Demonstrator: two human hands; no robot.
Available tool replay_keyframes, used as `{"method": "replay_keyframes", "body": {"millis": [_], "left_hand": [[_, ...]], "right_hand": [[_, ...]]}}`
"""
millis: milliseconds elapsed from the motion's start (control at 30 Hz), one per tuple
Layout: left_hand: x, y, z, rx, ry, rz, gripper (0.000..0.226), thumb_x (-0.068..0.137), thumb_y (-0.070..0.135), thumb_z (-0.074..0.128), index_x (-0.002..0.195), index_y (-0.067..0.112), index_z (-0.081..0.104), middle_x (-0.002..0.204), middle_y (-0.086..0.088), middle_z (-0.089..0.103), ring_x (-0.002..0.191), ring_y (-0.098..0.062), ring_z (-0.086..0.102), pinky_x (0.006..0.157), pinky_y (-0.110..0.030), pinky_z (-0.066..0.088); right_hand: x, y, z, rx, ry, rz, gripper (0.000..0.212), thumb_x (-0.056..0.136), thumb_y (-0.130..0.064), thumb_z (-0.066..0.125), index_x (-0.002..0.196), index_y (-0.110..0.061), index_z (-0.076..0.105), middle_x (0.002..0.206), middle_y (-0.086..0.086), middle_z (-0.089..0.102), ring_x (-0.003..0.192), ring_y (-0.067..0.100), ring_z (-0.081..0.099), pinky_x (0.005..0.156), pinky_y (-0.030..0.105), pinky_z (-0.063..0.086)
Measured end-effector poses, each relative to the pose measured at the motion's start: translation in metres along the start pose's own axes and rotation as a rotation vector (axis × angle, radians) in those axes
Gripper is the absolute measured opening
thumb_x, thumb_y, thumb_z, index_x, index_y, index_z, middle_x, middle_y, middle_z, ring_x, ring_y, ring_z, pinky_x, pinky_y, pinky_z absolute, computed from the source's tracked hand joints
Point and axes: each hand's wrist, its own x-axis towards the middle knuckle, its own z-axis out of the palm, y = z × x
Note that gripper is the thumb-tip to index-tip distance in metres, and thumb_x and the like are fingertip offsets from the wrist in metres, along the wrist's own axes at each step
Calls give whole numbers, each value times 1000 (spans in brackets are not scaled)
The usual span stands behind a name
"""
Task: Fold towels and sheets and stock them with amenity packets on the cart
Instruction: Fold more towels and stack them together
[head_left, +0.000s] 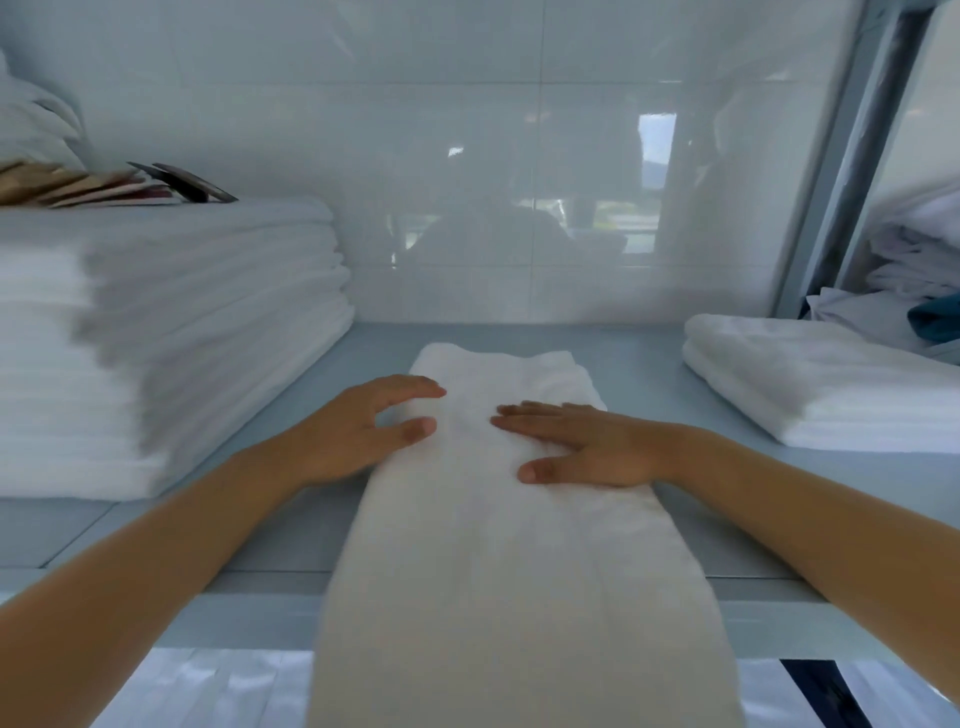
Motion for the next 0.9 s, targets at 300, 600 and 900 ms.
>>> {"method": "replay_keyframes", "body": {"millis": [300,600,900], "left_hand": [[6,8,14,238,-367,-92,79,97,69,37,163,34,11,168,21,6,138,16,0,112,-11,-2],[-18,28,9,250,-410,-164,104,80,90,34,163,35,9,170,17,2,154,-1,0,126,-31,3],[-80,45,17,268,-347,-100,117,67,98,24,163,34,8,169,18,2,153,2,-2,126,-31,2]], "right_hand": [[7,-14,2,103,41,97,83,90,-78,45,160,-49,10,165,-31,4,152,-3,3,123,24,-1],[-14,-50,15,63,41,162,83,93,-76,37,162,-43,5,168,-23,3,153,-1,0,117,19,-4],[-60,-95,35,29,60,167,90,85,-85,30,161,-45,3,167,-25,0,151,-5,-3,119,22,-6]]}}
